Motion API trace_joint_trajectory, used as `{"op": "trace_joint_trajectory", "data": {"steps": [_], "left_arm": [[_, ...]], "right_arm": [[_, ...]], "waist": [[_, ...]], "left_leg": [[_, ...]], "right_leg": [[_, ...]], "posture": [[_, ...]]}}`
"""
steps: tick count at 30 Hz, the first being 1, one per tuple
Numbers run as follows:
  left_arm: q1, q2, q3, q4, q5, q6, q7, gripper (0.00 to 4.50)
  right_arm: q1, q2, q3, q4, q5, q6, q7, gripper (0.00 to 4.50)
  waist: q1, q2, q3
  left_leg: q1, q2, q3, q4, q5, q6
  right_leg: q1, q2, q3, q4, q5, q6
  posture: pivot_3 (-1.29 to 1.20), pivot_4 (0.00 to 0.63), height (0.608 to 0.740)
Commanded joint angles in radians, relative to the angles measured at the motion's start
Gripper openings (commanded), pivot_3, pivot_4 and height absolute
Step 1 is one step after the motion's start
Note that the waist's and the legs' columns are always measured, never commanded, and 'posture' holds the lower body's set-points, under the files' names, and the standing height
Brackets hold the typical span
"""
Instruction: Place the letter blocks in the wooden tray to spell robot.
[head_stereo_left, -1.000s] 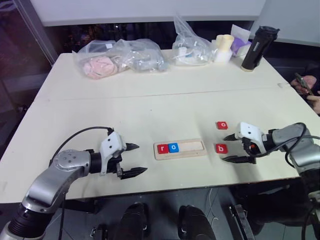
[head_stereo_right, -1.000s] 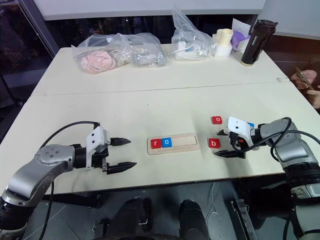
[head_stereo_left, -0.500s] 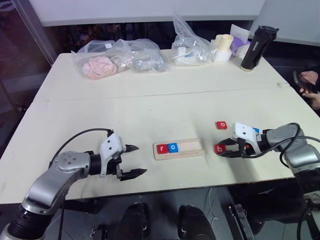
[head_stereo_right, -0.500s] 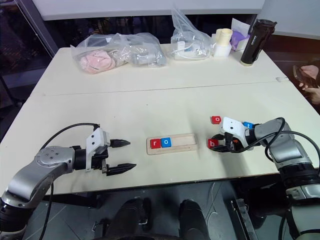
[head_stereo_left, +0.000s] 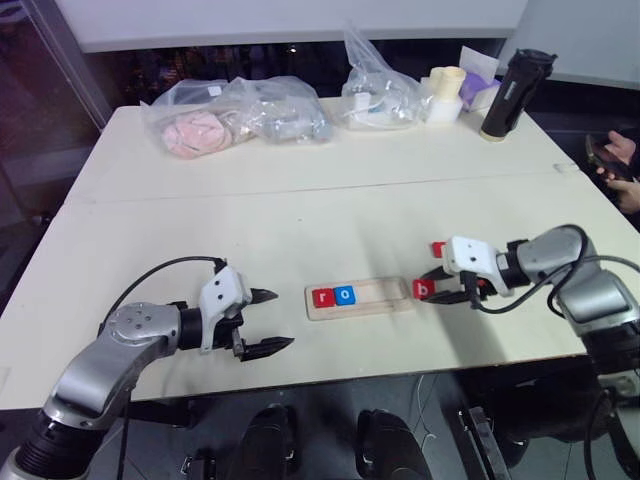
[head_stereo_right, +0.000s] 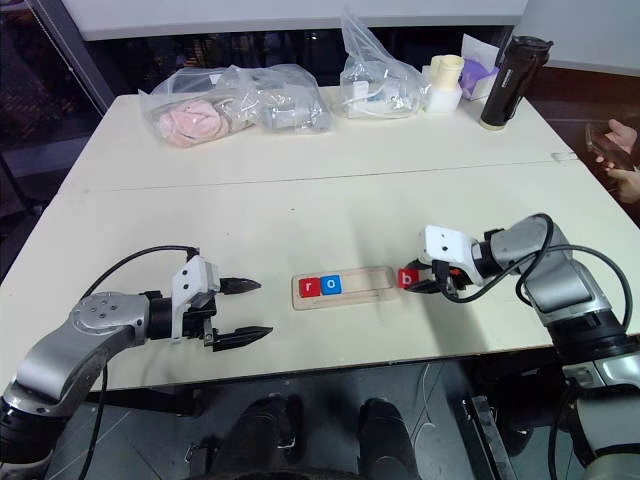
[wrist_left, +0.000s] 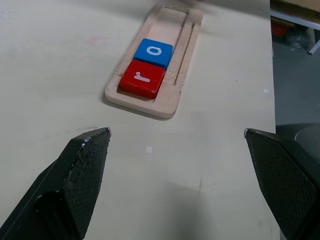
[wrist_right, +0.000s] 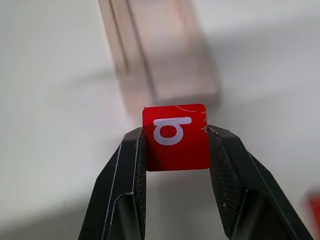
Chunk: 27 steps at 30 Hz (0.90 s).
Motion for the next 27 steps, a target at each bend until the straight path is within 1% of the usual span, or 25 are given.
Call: {"op": "trace_joint_trajectory", "data": {"steps": [1,4,10,27], "left_arm": [[-0.013,0.001,0.010,-0.008,-0.001,-0.022,-0.003,4.50],[-0.005,0.000,0.012,-0.015,-0.002,-0.023,0.000,4.50],[0.016,0.000,0.021,-0.030,-0.004,-0.023,0.013,4.50],[0.038,-0.002,0.018,-0.049,-0.011,-0.022,0.038,4.50]], "right_arm": [[-0.039,0.043,0.042,-0.046,0.006,0.015,0.014,1.15],[-0.065,0.091,0.081,-0.053,-0.005,0.027,0.013,1.15],[-0.082,0.149,0.126,-0.031,-0.030,0.028,-0.010,1.15],[-0.120,0.200,0.142,0.031,-0.047,0.020,-0.020,1.15]], "waist": [[0.002,0.000,0.000],[0.001,0.000,0.000],[0.001,0.000,0.000],[0.001,0.000,0.000]], "left_leg": [[0.000,0.000,0.000,0.000,0.000,0.000],[-0.001,0.000,0.000,0.000,0.000,0.000],[-0.001,0.000,0.000,0.000,0.000,0.000],[-0.001,0.000,0.000,0.000,0.000,-0.001]], "right_leg": [[0.000,0.000,0.000,0.000,0.000,0.000],[0.000,0.000,0.000,-0.001,0.000,0.000],[-0.001,0.000,0.000,-0.001,0.000,0.000],[-0.001,0.000,0.000,-0.001,0.000,0.000]], "posture": [[0.00,0.150,0.725],[0.00,0.150,0.725],[0.00,0.150,0.725],[0.00,0.150,0.725]]}}
